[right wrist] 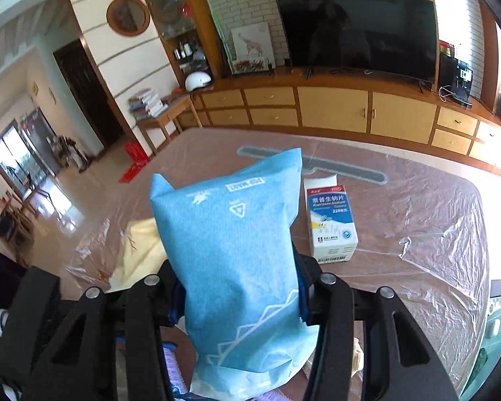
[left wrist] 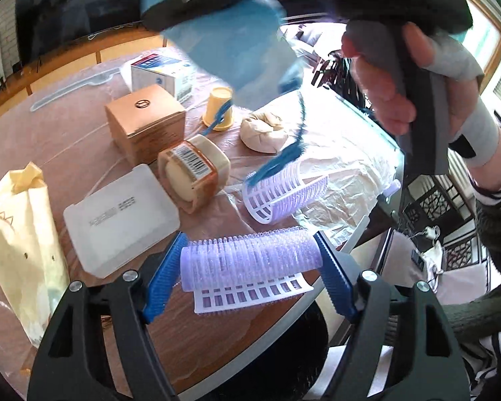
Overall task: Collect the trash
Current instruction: 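Lift the blue bag with the right tool while the left tool lifts the purple roller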
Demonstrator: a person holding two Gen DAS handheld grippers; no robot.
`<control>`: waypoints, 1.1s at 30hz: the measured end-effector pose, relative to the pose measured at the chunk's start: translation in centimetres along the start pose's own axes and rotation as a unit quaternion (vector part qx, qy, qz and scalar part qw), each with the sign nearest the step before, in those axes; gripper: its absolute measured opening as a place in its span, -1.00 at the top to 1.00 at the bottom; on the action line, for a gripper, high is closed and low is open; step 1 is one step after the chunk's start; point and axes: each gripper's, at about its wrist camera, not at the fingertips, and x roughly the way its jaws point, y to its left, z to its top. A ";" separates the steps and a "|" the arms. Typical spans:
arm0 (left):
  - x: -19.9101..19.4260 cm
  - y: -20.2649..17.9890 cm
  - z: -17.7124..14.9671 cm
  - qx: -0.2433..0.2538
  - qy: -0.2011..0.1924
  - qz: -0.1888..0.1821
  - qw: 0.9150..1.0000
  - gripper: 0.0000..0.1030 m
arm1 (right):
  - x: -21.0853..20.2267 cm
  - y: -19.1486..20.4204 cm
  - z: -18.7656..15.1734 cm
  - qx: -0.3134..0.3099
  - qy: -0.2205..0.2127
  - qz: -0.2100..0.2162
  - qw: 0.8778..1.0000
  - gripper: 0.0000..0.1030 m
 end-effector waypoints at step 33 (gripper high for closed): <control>-6.2 -1.5 -4.5 -0.109 -0.076 0.134 0.982 -0.49 | -8.3 6.1 -14.9 0.094 -0.004 -0.110 0.989 0.07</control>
